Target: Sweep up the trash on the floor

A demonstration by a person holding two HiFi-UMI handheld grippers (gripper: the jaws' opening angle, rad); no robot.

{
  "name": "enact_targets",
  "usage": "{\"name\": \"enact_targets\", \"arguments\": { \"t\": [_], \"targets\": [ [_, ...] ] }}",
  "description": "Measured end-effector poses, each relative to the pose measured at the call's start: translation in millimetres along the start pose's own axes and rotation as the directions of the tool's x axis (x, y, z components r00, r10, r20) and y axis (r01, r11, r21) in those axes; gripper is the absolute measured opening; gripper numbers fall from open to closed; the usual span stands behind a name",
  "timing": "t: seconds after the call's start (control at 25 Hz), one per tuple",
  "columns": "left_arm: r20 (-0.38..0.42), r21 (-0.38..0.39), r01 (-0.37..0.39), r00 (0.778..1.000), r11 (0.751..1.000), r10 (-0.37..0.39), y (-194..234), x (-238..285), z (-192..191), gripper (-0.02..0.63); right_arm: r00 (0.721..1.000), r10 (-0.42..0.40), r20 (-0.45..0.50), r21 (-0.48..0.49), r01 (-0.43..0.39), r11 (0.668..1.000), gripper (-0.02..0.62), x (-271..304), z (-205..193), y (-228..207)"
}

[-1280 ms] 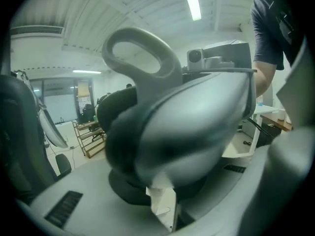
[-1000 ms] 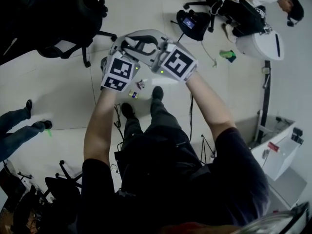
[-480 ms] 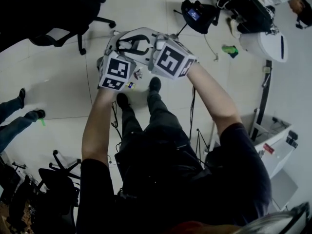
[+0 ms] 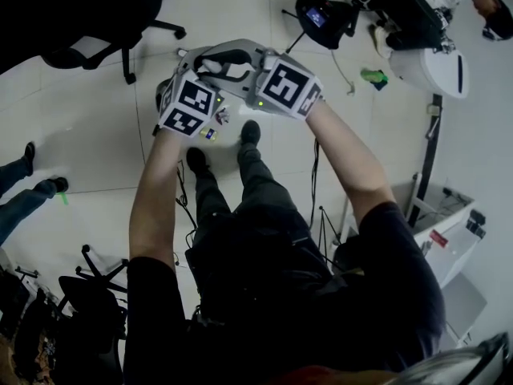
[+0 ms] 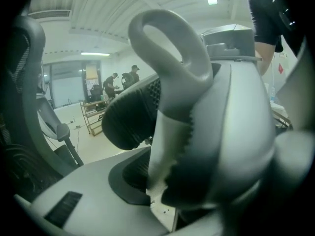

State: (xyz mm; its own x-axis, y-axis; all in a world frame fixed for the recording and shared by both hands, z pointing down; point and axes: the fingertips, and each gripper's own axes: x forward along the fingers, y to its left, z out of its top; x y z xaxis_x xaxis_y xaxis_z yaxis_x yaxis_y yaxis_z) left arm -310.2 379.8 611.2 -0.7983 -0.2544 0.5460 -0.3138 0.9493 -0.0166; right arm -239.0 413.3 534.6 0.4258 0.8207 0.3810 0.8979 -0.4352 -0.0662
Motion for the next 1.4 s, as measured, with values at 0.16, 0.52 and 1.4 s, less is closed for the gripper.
{"name": "enact_targets", "arguments": {
  "t": [0.16, 0.52, 1.4],
  "targets": [
    [0.000, -0.031, 0.016, 1.000, 0.999, -0.016, -8, -1, -7, 0.058, 1.000, 0.013, 0.002, 0.026, -0.013, 1.000, 0.116, 0, -4, 7],
    [0.008, -0.083, 0.016, 1.000, 0.996, -0.015, -21, -4, -7, 0.066, 0.999, 0.024, -0.026, 0.050, -0.022, 0.998, 0.118, -8, -8, 17],
    [-0.014, -0.104, 0.086, 0.996, 0.991, -0.088, -81, -44, -22, 0.074, 0.999, 0.033, -0.036, 0.076, -0.030, 0.997, 0.120, -20, -8, 84]
  ]
}}
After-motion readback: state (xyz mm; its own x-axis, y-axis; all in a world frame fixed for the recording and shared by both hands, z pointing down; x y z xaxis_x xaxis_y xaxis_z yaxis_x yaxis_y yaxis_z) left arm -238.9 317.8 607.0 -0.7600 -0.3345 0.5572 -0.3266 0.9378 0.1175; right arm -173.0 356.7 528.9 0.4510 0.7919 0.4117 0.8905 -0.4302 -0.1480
